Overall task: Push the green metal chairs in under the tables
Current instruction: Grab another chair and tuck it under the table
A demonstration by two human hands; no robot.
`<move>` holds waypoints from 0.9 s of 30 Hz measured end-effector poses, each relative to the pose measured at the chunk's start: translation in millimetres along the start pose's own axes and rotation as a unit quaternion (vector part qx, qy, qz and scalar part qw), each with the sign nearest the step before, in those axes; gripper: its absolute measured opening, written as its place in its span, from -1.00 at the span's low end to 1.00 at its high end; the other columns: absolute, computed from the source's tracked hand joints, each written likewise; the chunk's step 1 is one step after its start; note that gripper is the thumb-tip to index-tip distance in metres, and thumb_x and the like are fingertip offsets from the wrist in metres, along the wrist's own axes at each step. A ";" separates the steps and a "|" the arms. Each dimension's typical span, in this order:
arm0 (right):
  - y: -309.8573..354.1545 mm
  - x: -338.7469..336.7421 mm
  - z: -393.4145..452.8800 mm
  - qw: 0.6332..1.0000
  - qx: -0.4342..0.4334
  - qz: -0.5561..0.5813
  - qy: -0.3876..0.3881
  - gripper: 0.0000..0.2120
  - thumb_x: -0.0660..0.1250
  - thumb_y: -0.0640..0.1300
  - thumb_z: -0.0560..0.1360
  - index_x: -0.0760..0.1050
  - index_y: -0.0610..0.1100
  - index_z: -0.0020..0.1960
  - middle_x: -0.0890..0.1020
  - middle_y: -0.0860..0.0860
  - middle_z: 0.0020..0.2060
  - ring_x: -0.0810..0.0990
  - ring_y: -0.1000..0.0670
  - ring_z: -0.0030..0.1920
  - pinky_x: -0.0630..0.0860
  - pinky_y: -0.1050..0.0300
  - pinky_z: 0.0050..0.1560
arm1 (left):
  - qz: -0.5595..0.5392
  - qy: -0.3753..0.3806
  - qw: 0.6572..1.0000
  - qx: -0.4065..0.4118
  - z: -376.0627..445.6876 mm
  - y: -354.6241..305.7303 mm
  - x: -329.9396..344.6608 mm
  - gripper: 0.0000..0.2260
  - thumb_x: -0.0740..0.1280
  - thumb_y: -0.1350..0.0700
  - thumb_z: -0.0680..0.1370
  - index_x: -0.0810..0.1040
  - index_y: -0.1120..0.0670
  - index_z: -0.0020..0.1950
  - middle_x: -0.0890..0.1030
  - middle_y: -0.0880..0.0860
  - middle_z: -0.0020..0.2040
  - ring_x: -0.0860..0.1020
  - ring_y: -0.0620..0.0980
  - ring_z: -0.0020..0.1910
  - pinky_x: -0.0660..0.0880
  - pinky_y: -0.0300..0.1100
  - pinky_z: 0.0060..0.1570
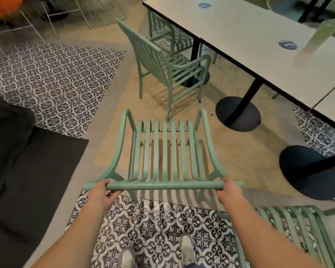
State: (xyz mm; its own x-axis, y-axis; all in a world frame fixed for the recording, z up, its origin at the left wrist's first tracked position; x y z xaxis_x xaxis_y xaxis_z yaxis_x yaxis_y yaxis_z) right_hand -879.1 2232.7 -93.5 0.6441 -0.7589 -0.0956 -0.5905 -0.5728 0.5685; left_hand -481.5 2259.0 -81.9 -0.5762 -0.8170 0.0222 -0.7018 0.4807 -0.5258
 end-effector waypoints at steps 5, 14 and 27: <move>-56.4 22.9 1.9 0.998 0.026 -0.041 0.051 -0.90 0.27 -0.14 0.46 0.35 -0.01 -0.14 0.53 -0.22 0.01 0.44 -0.12 0.02 0.46 -0.05 0.22 | 0.050 0.037 0.998 0.009 33.5 -47.6 -10.1 -0.95 0.23 0.28 0.60 0.42 0.27 -0.02 0.51 0.24 -0.02 0.48 0.20 0.14 0.48 0.15 0.17; -108.5 47.1 -67.5 0.984 0.038 0.121 -0.128 -0.73 0.36 -0.19 0.46 0.36 -0.11 0.10 0.51 -0.17 0.01 0.52 -0.08 -0.13 0.49 0.12 -0.26 | 0.113 0.058 0.991 0.030 88.0 -118.3 -3.4 -0.65 0.24 0.33 0.54 0.38 0.28 0.33 0.54 0.28 0.10 0.56 0.21 -0.10 0.54 0.15 -0.11; -139.0 106.3 -114.1 0.947 0.063 0.234 -0.212 -0.78 0.30 -0.19 0.50 0.34 -0.23 0.07 0.44 -0.05 -0.21 0.44 -0.01 -0.30 0.45 0.12 -0.16 | 0.207 0.107 0.972 0.041 139.0 -197.6 64.0 -0.83 0.24 0.34 0.57 0.37 0.22 0.15 0.52 0.20 -0.09 0.53 0.15 -0.24 0.56 0.19 -0.06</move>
State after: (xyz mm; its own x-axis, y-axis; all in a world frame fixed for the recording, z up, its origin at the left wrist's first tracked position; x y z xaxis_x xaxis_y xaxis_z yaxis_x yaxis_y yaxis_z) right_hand -673.1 2267.0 -89.5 0.0606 -0.9793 -0.1929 -0.8334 -0.1560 0.5302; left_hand -321.5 2067.5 -94.8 -0.8821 -0.4699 -0.0337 -0.3608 0.7198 -0.5930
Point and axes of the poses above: each hand's wrist, its own z-axis towards the middle knuckle, its own x-axis out of the palm, y = z × x, the point moved 6 cm from there along z, towards the middle knuckle
